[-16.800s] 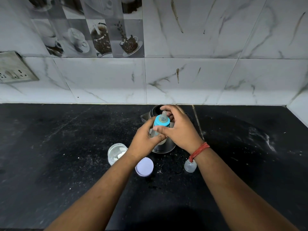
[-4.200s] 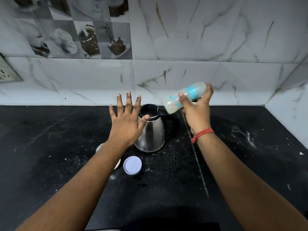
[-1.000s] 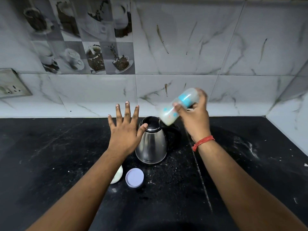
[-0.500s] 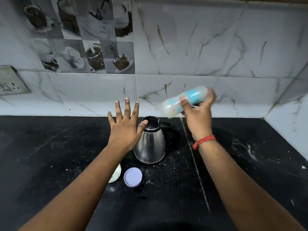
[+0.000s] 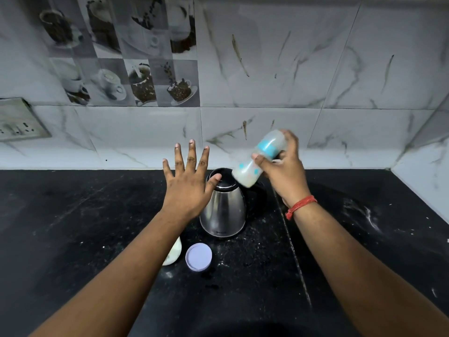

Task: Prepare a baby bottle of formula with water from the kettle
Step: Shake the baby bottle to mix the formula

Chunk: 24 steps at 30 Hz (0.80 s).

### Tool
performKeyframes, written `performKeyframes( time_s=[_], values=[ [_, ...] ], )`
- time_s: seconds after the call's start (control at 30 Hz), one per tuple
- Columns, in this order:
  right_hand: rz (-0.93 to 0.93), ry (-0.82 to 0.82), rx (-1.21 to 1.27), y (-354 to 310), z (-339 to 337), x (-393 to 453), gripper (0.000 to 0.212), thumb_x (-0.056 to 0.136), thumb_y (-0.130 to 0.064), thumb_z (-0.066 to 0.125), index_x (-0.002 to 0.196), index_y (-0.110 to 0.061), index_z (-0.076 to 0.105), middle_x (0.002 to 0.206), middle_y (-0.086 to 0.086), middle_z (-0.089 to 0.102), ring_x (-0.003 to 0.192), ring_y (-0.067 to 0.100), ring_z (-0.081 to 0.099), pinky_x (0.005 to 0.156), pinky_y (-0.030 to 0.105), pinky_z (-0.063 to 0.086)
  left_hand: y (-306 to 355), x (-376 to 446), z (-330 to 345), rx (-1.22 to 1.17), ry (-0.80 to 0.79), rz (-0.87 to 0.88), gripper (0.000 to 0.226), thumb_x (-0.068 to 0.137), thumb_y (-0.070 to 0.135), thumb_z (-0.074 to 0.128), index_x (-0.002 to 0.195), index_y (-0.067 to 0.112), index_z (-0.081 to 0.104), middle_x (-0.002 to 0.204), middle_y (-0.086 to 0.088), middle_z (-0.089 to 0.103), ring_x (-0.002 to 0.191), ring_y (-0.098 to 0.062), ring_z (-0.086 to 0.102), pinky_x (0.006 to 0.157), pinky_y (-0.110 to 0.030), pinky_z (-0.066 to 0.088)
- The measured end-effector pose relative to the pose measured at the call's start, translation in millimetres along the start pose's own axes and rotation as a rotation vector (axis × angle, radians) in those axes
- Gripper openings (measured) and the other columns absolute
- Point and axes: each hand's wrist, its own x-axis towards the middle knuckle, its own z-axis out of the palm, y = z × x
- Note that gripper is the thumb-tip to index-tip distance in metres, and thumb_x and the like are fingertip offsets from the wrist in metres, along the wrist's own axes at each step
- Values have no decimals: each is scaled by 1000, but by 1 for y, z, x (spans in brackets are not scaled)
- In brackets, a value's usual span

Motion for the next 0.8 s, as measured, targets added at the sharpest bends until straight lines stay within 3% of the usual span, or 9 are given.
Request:
performKeyframes(
  time_s=[0.07, 0.2, 0.3, 0.4, 0.43, 0.5, 0.6, 0.7, 0.8],
  values=[
    [-18, 145, 143, 4, -4, 4, 77, 83, -33, 81, 141, -37, 30, 116, 5, 66, 95, 20, 74, 84, 50, 62, 0, 1, 1, -13, -8, -16, 81, 93, 74, -4, 162, 33, -14, 169, -4, -27, 154, -35, -29, 123, -65, -7],
    [8, -56, -17, 1, -2, 3, 75, 83, -31, 81, 138, -44, 32, 114, 6, 66, 93, 22, 73, 83, 47, 62, -1, 0, 2, 4, -17, -4, 80, 94, 74, -3, 162, 34, -14, 169, -4, -27, 154, -35, -29, 123, -66, -7],
    [-15, 175, 137, 4, -5, 6, 73, 80, -40, 80, 134, -46, 31, 113, 1, 66, 95, 23, 74, 83, 51, 62, 0, 1, 2, -2, -27, -18, 82, 91, 74, -5, 161, 33, -15, 169, -4, -28, 154, -35, -29, 124, -65, -7],
    [-17, -14, -21, 1, -2, 3, 74, 84, -32, 80, 140, -40, 32, 103, -2, 66, 88, 21, 73, 78, 37, 63, -1, 0, 1, 11, -15, -1, 81, 92, 73, -5, 162, 33, -14, 169, -4, -26, 154, -35, -28, 123, -66, -6],
    [-26, 4, -29, 3, -1, 3, 76, 84, -31, 80, 142, -38, 32, 104, -1, 66, 87, 20, 73, 78, 34, 62, -2, 0, 1, 5, -15, -2, 81, 93, 74, -4, 162, 33, -13, 169, -4, -26, 154, -35, -28, 123, -66, -6],
    [-33, 111, 74, 7, -3, 4, 78, 81, -40, 79, 141, -39, 30, 111, 2, 67, 92, 21, 73, 82, 45, 63, -1, 2, 1, -18, -15, -14, 81, 93, 75, -4, 162, 33, -13, 169, -5, -26, 154, -35, -28, 123, -66, -7],
    [4, -63, -49, 0, -1, 4, 78, 77, -42, 80, 138, -45, 32, 109, 3, 67, 91, 24, 73, 81, 50, 62, 0, 1, 1, 4, -8, 1, 82, 92, 74, -5, 162, 33, -12, 169, -5, -26, 155, -35, -27, 123, -66, -6],
    [-27, 105, 78, 5, -4, 10, 77, 80, -39, 80, 139, -44, 30, 111, 2, 67, 94, 24, 73, 82, 52, 62, 0, 3, 2, -15, -17, -12, 82, 91, 73, -5, 162, 33, -12, 169, -5, -26, 154, -35, -28, 124, -66, -7],
    [-13, -54, -35, 0, -4, 11, 78, 82, -33, 81, 140, -43, 30, 107, 1, 66, 93, 24, 73, 85, 51, 61, 0, 2, 3, -6, -17, -3, 83, 91, 74, -6, 162, 33, -13, 169, -5, -26, 154, -35, -28, 123, -66, -7]
  ],
)
